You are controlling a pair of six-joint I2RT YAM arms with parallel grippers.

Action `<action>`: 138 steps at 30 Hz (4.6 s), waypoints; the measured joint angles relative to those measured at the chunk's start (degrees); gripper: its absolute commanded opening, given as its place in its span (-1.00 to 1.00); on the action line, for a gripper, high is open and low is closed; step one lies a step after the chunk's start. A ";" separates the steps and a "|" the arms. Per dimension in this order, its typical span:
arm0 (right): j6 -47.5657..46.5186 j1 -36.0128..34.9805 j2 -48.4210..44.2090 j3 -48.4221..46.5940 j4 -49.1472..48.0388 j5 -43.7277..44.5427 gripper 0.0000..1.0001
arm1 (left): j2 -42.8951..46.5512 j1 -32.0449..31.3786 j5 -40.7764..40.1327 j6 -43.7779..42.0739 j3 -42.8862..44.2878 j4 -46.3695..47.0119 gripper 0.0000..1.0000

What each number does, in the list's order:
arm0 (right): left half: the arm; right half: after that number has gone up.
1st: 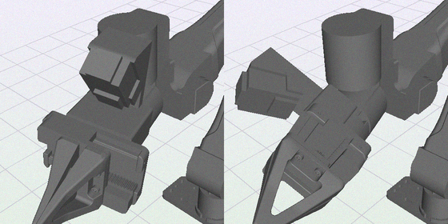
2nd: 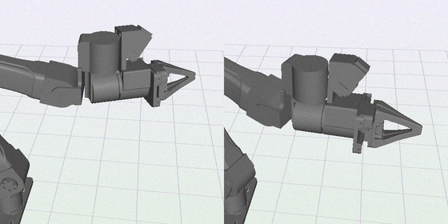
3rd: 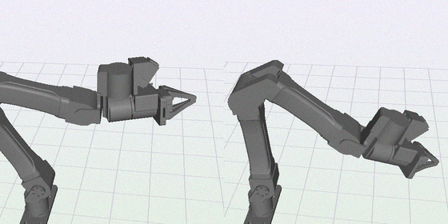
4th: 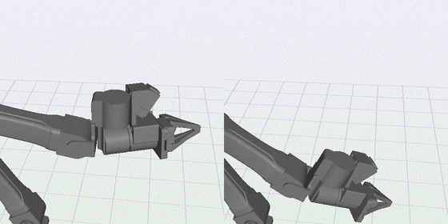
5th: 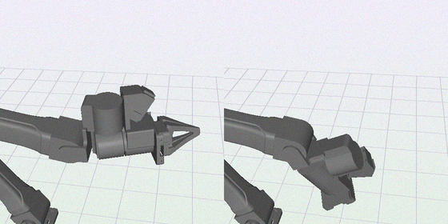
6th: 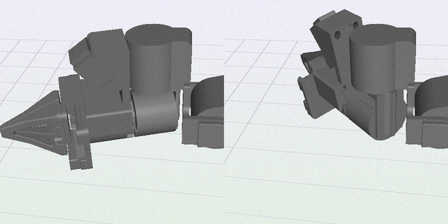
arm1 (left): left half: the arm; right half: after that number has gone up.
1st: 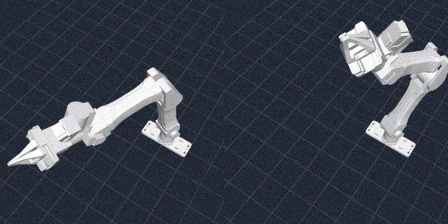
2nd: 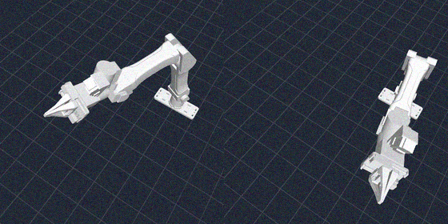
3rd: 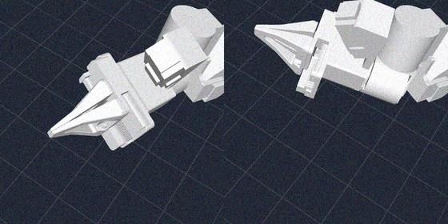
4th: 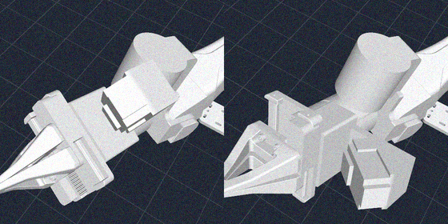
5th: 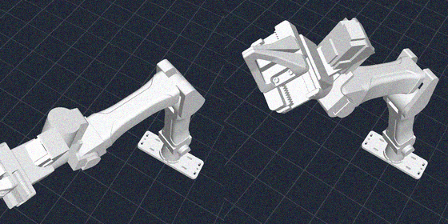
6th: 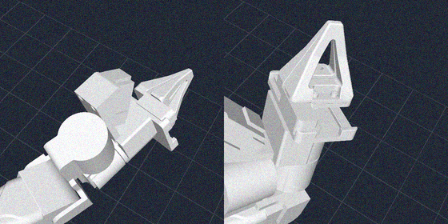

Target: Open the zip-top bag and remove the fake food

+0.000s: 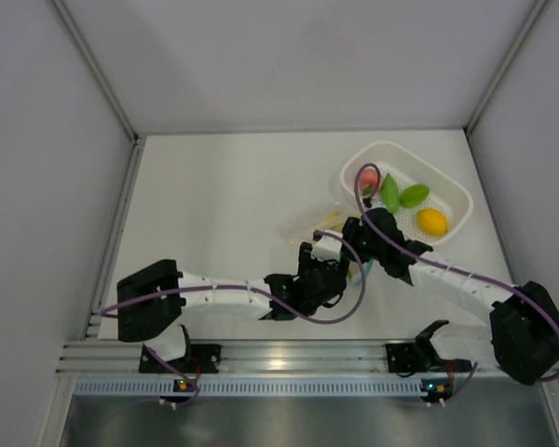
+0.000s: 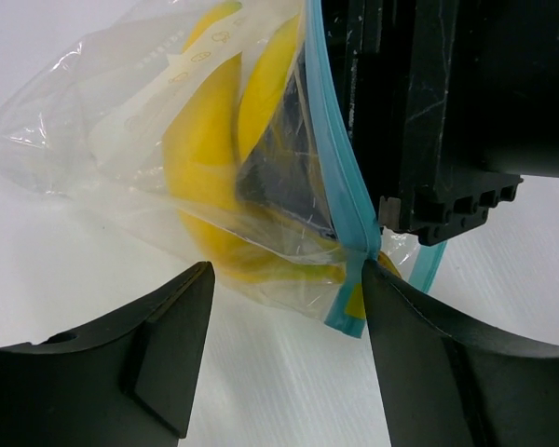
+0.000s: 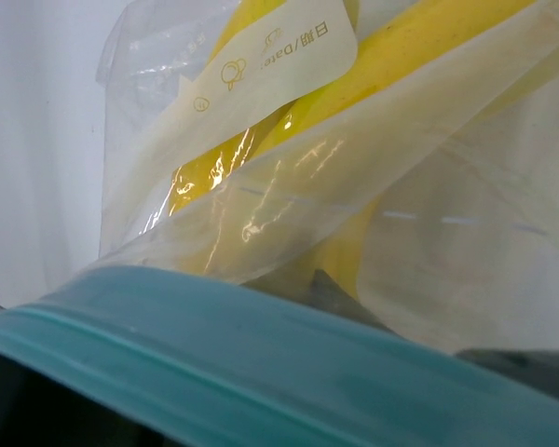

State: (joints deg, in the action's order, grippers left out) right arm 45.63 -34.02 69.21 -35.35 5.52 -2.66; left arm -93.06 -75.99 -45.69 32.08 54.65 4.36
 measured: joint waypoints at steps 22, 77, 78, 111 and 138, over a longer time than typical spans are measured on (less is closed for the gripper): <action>0.72 -0.11 0.70 -0.02 -1.40 -0.44 -0.38 | -1.40 -0.55 -4.55 2.43 -0.07 0.79 0.30; -24.68 -8.74 -0.44 4.02 -0.98 0.46 -0.49 | -0.15 0.26 -8.04 11.78 -4.68 -0.07 -1.00; -24.74 -8.87 -0.26 4.02 -1.25 0.74 -0.49 | 0.11 0.26 -7.96 11.78 -4.76 -0.07 -1.00; -19.26 -8.63 -2.64 1.84 1.64 -3.58 -1.00 | 1.75 0.57 -11.02 12.79 -10.10 -3.06 -1.00; -24.63 -7.98 -12.79 1.99 12.24 -29.24 -1.00 | 9.25 4.83 -13.79 11.96 -13.55 -4.46 -1.00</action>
State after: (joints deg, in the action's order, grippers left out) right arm 20.99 -42.00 56.42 -33.36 17.76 -31.90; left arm -83.81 -71.16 -59.48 44.03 41.10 -0.10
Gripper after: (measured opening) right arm 0.310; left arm 0.023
